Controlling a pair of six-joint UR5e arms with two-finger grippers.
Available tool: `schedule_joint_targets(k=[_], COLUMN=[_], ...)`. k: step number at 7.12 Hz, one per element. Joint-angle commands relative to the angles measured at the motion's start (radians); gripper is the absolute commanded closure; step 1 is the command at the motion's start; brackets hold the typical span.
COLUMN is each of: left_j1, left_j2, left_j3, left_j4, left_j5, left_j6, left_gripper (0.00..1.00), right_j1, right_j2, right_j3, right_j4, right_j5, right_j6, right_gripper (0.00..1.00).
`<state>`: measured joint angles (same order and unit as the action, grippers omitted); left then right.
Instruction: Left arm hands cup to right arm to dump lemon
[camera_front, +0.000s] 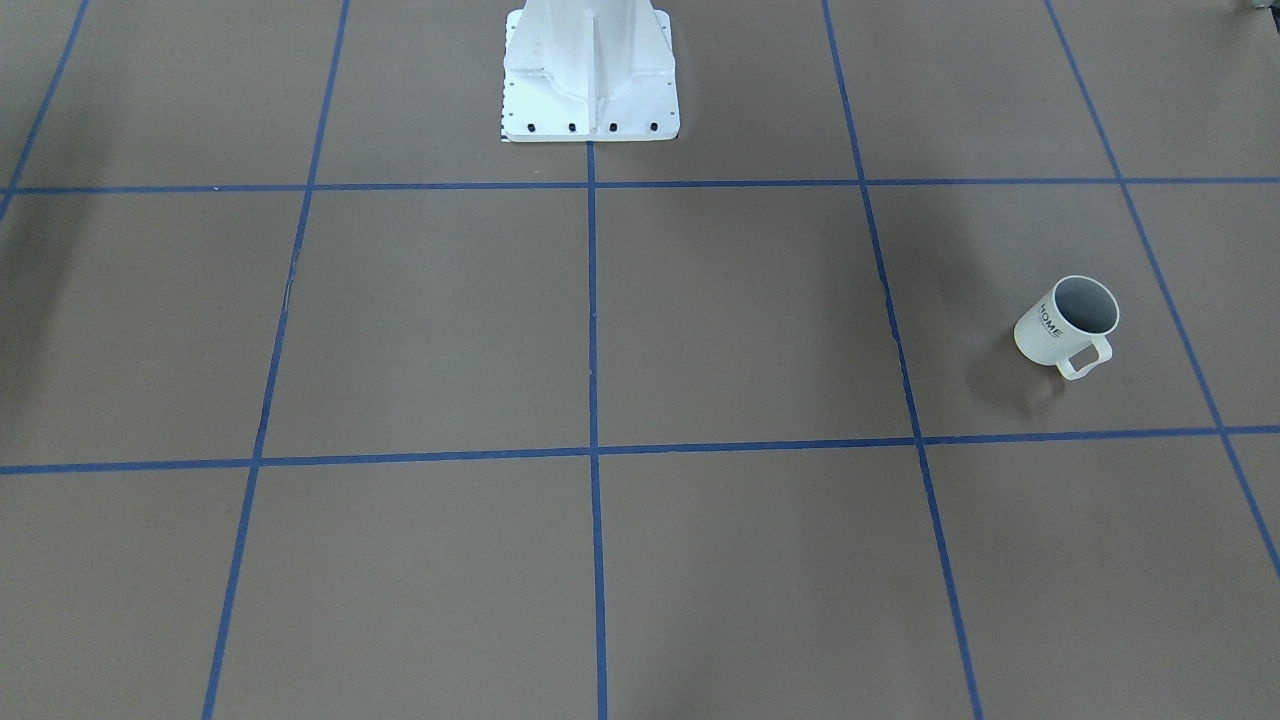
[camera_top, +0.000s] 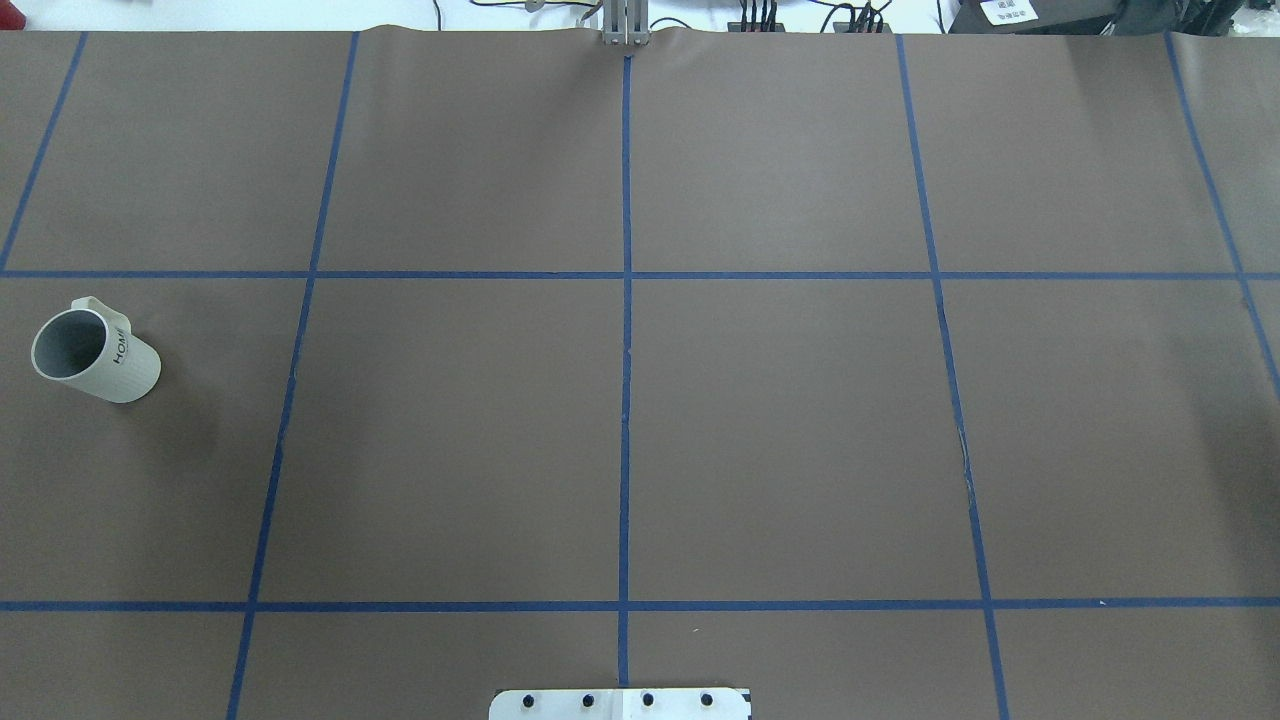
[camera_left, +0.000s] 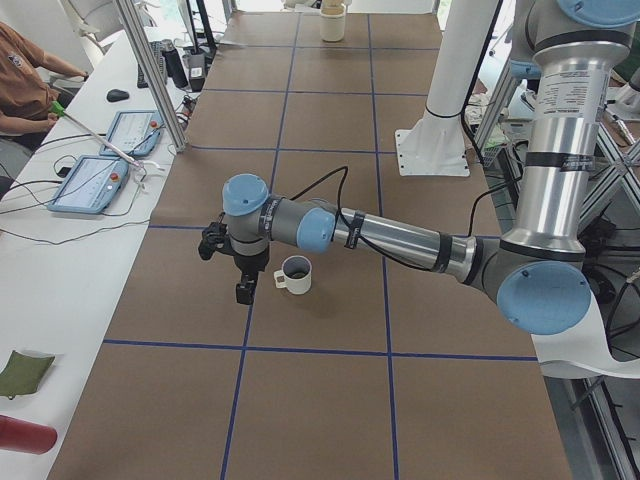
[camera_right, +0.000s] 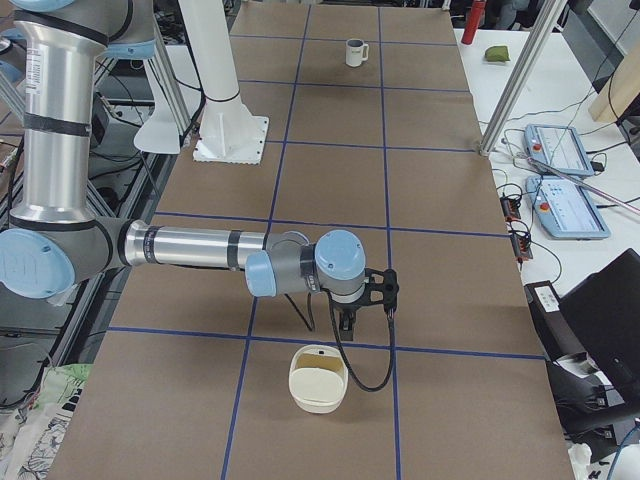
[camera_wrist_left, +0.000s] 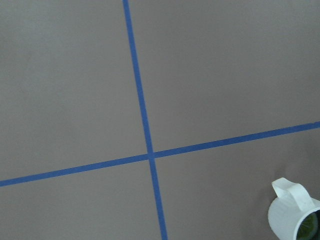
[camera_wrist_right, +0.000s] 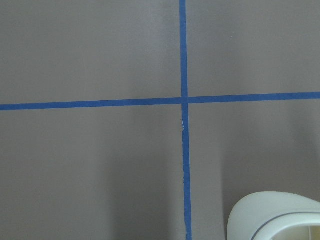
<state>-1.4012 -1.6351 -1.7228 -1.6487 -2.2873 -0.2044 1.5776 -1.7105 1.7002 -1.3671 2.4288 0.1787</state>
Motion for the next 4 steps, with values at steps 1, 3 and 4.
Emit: schedule_joint_targets(k=[1,3,4], left_j1=[0.109,0.195,0.221], left_j2=[0.102,0.12,0.12], left_j3=[-0.015,-0.012,-0.008], left_j4=[-0.252,-0.312,-0.312], left_j5=[0.002,0.003,0.008], left_j6=[-0.279,-0.424,-0.443], left_gripper=[0.0,0.0,0.0], right_j1=[-0.001,-0.001,-0.001], right_j2=[0.0,-0.001,-0.004], right_j3=[0.006,0.004,0.006], right_j4=[-0.003,-0.007,-0.009], right_j5=[-0.005,-0.005,-0.004], right_j6=[0.007,0.007,0.008], right_gripper=[0.0,0.0,0.0])
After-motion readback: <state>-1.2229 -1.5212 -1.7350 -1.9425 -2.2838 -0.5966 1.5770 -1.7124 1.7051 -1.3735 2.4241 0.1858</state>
